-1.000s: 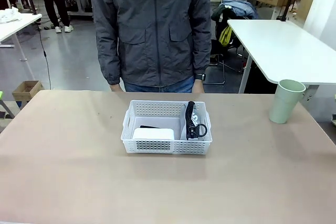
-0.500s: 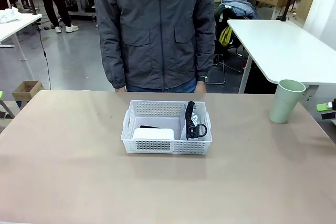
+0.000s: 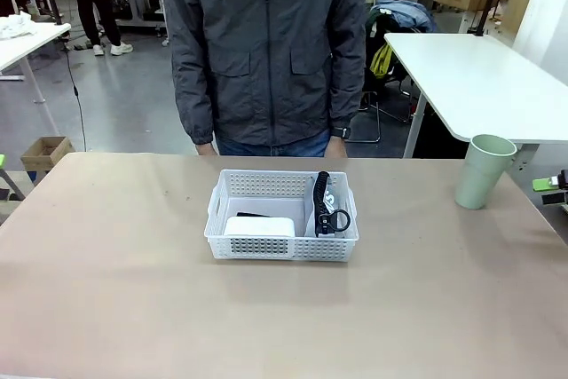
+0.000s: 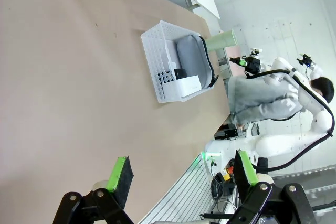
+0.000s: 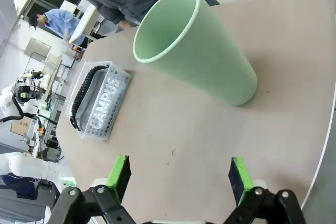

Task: Efficiently arrange items inside the basket to fit them all.
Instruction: Pick up the Reusable plastic cup and place it inside the Organizing basket.

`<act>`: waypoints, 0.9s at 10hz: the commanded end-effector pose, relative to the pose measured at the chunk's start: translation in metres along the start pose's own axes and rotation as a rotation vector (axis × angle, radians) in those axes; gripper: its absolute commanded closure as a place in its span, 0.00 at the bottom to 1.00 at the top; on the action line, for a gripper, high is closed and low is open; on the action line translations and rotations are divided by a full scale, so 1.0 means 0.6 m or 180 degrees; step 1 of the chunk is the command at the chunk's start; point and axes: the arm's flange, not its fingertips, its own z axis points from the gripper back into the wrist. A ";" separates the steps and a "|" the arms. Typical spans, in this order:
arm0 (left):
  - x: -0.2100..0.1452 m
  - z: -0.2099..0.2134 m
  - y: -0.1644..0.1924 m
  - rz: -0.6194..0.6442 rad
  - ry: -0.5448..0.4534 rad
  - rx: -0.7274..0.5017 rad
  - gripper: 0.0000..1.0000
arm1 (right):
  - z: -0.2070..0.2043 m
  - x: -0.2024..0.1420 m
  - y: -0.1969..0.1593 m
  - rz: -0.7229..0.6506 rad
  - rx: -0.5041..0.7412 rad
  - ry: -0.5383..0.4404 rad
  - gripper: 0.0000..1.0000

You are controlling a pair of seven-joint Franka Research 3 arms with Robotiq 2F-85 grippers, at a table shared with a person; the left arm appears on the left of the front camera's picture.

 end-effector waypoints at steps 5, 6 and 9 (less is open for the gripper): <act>-0.003 0.003 -0.007 0.0022 0.0014 -0.0022 0.00 | -0.057 -0.029 -0.037 0.2097 -0.0556 0.0170 0.00; -0.003 0.003 -0.007 0.0022 0.0014 -0.0022 0.00 | -0.064 -0.035 -0.036 0.2277 -0.0637 0.0145 0.00; -0.003 0.003 -0.007 0.0022 0.0014 -0.0022 0.00 | -0.102 -0.052 -0.040 0.2524 -0.0864 0.0116 0.00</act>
